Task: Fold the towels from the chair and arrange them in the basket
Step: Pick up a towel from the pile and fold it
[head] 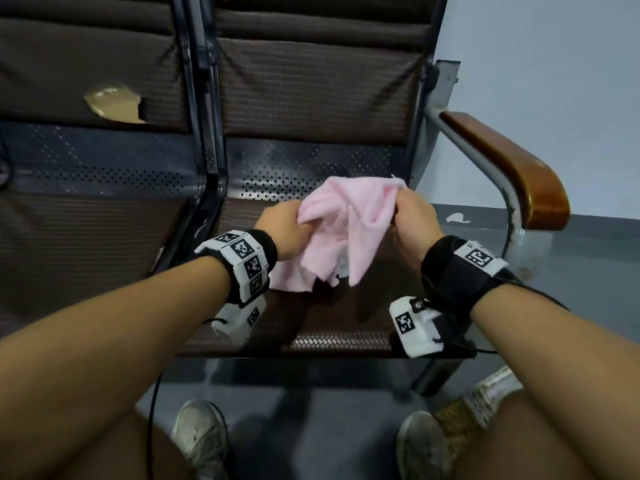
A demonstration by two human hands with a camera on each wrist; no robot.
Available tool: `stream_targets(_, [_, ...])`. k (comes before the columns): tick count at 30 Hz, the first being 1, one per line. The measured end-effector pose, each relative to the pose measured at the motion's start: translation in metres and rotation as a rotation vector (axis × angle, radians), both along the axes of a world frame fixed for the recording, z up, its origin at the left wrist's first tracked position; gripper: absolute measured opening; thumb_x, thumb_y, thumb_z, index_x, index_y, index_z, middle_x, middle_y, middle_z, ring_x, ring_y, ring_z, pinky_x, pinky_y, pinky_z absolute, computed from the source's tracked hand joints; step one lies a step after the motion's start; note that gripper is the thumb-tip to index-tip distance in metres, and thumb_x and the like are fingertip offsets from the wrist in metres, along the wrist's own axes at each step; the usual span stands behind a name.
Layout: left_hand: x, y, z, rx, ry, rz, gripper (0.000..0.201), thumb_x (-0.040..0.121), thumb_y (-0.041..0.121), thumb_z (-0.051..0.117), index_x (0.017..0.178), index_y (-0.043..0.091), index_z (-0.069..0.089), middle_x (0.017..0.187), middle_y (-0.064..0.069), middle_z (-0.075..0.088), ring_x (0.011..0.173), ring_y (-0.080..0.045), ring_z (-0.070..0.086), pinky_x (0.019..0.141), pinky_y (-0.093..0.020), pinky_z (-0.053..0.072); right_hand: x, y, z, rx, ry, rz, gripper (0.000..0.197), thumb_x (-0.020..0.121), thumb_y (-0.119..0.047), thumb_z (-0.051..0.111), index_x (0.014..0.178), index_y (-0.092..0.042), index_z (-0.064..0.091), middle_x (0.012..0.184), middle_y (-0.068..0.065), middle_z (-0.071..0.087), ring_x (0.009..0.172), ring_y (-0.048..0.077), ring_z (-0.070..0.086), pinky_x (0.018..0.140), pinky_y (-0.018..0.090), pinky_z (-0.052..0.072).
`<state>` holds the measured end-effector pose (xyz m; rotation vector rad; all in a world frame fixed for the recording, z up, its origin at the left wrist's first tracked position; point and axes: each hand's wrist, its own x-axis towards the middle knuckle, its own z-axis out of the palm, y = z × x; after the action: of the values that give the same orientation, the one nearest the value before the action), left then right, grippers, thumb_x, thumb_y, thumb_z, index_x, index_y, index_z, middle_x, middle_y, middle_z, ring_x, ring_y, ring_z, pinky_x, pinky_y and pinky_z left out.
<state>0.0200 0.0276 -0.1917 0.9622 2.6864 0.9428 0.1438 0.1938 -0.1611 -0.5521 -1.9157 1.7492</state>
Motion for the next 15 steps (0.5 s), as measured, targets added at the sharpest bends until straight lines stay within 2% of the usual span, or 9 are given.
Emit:
stream_targets(2, [0.005,0.008,0.009,0.136,-0.025,-0.025,0.032,0.091,0.048,0.059,0.082,0.017,0.063,0.080,0.002,0.069,0.074,-0.016,0.062,0.061,-0.026,0.046,0.008,0.014,-0.002,0.157,-0.087,-0.102,0.034,0.083,-0.012,0.041,0.071,-0.026,0.069,0.070,-0.007,0.068,0.064,0.009,0.061,0.058,0.026,0.048])
stream_targets(4, [0.013,0.015,0.020,0.210,-0.030,-0.051,0.033,0.087,0.050,0.065,0.076,0.019,0.061,0.068,0.009,0.063,0.061,-0.007,0.056,0.050,-0.019,0.039,0.013,0.026,-0.008,0.298,-0.258,-0.140,0.029,0.084,-0.009,0.043,0.088,-0.029,0.064,0.096,-0.001,0.068,0.088,0.018,0.063,0.077,0.035,0.053])
stream_targets(6, [0.017,0.024,0.030,0.214,-0.049,-0.091,0.031,0.083,0.049,0.070,0.077,0.020,0.065,0.067,0.010,0.063,0.061,-0.006,0.055,0.054,-0.021,0.041,0.017,0.028,-0.014,0.327,-0.372,-0.100,0.033,0.087,-0.007,0.047,0.108,-0.029,0.059,0.112,-0.001,0.062,0.105,0.021,0.061,0.093,0.039,0.052])
stream_targets(8, [0.019,0.030,0.037,0.190,-0.086,-0.137,0.029,0.080,0.047,0.074,0.079,0.018,0.069,0.070,0.007,0.064,0.065,-0.009,0.056,0.060,-0.026,0.043,0.018,0.021,-0.014,0.305,-0.323,0.075,0.033,0.089,-0.012,0.056,0.118,-0.027,0.056,0.115,-0.002,0.064,0.107,0.017,0.064,0.091,0.034,0.053])
stream_targets(10, [0.020,0.033,0.035,0.196,-0.159,-0.166,0.026,0.078,0.044,0.076,0.075,0.019,0.071,0.065,0.009,0.062,0.062,-0.007,0.054,0.059,-0.027,0.042,0.022,0.007,-0.012,0.331,-0.282,0.272,0.040,0.085,-0.022,0.072,0.120,-0.027,0.054,0.110,-0.006,0.069,0.100,0.009,0.068,0.082,0.024,0.054])
stream_targets(11, [0.020,0.033,0.030,0.212,-0.191,-0.172,0.025,0.079,0.043,0.077,0.073,0.019,0.072,0.060,0.012,0.060,0.057,-0.004,0.051,0.057,-0.025,0.040,0.023,0.003,-0.013,0.413,-0.296,0.319,0.042,0.083,-0.026,0.076,0.119,-0.026,0.056,0.107,-0.007,0.070,0.097,0.008,0.069,0.081,0.024,0.055])
stream_targets(13, [0.018,0.032,0.018,0.209,-0.197,-0.159,0.027,0.082,0.043,0.075,0.073,0.017,0.073,0.055,0.013,0.055,0.051,-0.001,0.045,0.056,-0.024,0.037,0.022,0.001,-0.017,0.651,-0.358,0.314,0.023,0.087,-0.030,0.071,0.107,-0.023,0.063,0.099,-0.003,0.071,0.093,0.015,0.068,0.082,0.033,0.054])
stream_targets(14, [0.017,0.032,0.014,0.196,-0.188,-0.149,0.027,0.083,0.044,0.074,0.079,0.018,0.074,0.060,0.011,0.055,0.052,-0.002,0.045,0.058,-0.025,0.038,0.022,0.002,-0.017,0.716,-0.372,0.279,0.008,0.091,-0.029,0.065,0.097,-0.023,0.065,0.093,-0.001,0.071,0.088,0.018,0.067,0.080,0.036,0.053])
stream_targets(15, [0.016,0.032,0.009,0.191,-0.193,-0.133,0.029,0.083,0.047,0.074,0.093,0.020,0.073,0.072,0.009,0.059,0.059,-0.003,0.049,0.062,-0.025,0.040,0.020,0.006,-0.018,0.715,-0.370,0.226,0.009,0.095,-0.025,0.059,0.092,-0.023,0.067,0.090,0.002,0.071,0.086,0.021,0.067,0.079,0.037,0.052])
